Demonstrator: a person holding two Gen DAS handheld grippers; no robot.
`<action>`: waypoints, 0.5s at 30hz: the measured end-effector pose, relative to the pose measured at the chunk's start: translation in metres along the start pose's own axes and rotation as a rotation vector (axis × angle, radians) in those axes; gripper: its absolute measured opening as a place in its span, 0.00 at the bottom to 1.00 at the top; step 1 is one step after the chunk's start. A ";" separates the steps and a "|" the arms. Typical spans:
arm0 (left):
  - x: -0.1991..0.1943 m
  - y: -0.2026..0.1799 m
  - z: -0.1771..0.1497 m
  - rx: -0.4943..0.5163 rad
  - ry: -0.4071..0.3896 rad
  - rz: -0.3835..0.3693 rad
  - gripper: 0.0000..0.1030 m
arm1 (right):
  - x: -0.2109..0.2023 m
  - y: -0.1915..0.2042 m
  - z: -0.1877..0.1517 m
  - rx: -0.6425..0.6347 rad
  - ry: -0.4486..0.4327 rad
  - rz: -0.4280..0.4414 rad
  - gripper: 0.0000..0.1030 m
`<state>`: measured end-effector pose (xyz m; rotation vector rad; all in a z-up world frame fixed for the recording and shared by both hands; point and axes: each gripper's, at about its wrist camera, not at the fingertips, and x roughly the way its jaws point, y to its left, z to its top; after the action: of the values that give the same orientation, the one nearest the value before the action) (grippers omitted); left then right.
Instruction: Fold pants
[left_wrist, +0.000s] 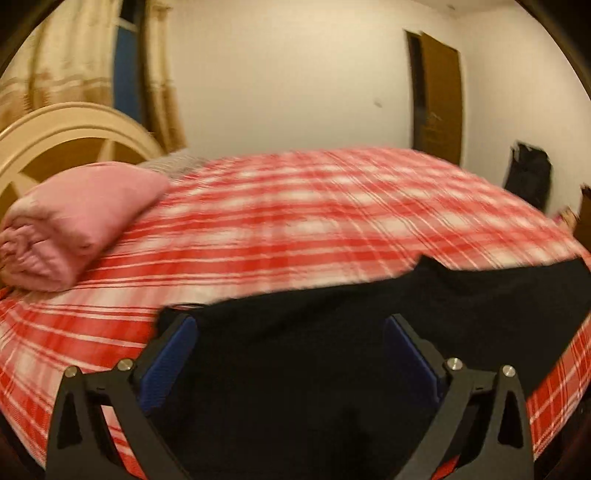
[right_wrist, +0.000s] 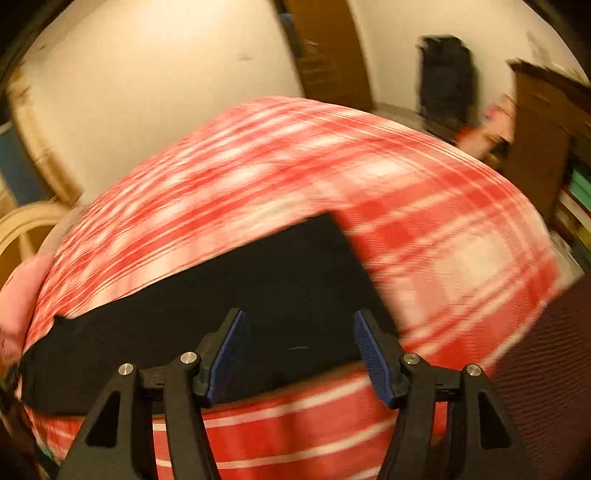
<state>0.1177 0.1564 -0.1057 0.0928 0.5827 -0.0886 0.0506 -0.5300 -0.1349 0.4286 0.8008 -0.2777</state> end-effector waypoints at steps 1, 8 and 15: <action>0.005 -0.009 -0.002 0.012 0.009 -0.015 1.00 | 0.002 -0.006 0.002 0.009 0.016 -0.007 0.61; 0.030 -0.049 -0.009 0.017 0.081 -0.081 1.00 | 0.026 -0.018 0.006 0.022 0.116 -0.007 0.61; 0.038 -0.055 -0.012 -0.010 0.131 -0.104 1.00 | 0.044 -0.028 0.001 0.092 0.152 0.033 0.61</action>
<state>0.1364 0.1007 -0.1403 0.0594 0.7186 -0.1814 0.0695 -0.5589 -0.1746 0.5539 0.9313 -0.2535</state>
